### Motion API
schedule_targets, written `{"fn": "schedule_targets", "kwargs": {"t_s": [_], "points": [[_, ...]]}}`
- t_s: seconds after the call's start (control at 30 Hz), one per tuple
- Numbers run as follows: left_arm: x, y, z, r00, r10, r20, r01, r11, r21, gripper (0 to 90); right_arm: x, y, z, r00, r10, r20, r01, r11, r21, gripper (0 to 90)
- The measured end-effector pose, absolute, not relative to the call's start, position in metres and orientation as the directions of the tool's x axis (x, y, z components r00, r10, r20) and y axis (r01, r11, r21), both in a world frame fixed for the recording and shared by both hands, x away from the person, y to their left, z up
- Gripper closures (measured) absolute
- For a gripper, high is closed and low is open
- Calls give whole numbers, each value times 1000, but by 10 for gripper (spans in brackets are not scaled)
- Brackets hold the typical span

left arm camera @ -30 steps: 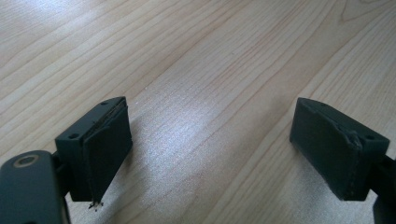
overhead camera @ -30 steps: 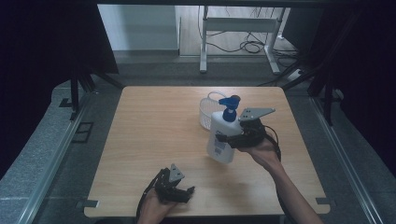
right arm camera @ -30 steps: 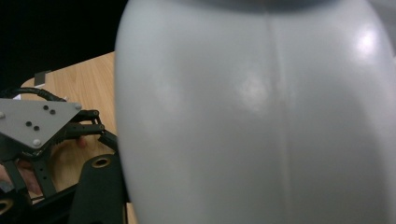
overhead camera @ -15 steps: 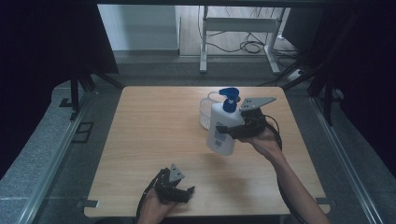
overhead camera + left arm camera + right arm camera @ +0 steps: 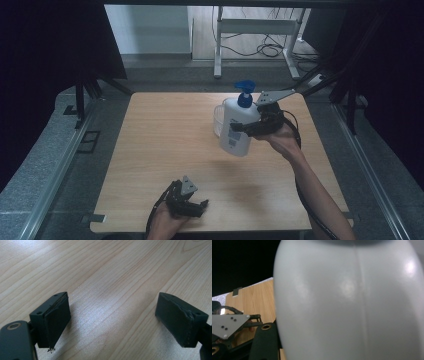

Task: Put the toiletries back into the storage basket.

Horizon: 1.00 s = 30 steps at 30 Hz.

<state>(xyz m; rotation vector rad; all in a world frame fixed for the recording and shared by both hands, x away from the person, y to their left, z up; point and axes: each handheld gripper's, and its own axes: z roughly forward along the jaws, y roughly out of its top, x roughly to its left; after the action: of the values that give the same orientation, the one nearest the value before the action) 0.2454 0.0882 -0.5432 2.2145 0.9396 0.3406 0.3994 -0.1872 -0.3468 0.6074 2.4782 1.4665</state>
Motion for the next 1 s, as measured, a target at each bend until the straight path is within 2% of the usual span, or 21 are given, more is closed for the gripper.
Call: {"fn": "schedule_targets", "kwargs": {"t_s": [0.63,1.0], "points": [[245,88,-543,703,711,-31,529,-493,691,122,432,-183,-329,-900,437,3,217,441,871,376],[246,88,-543,703,710,-28,527,-494,692,122,457,-186,-323,-885,466,-11,223,445,867,376]]}}
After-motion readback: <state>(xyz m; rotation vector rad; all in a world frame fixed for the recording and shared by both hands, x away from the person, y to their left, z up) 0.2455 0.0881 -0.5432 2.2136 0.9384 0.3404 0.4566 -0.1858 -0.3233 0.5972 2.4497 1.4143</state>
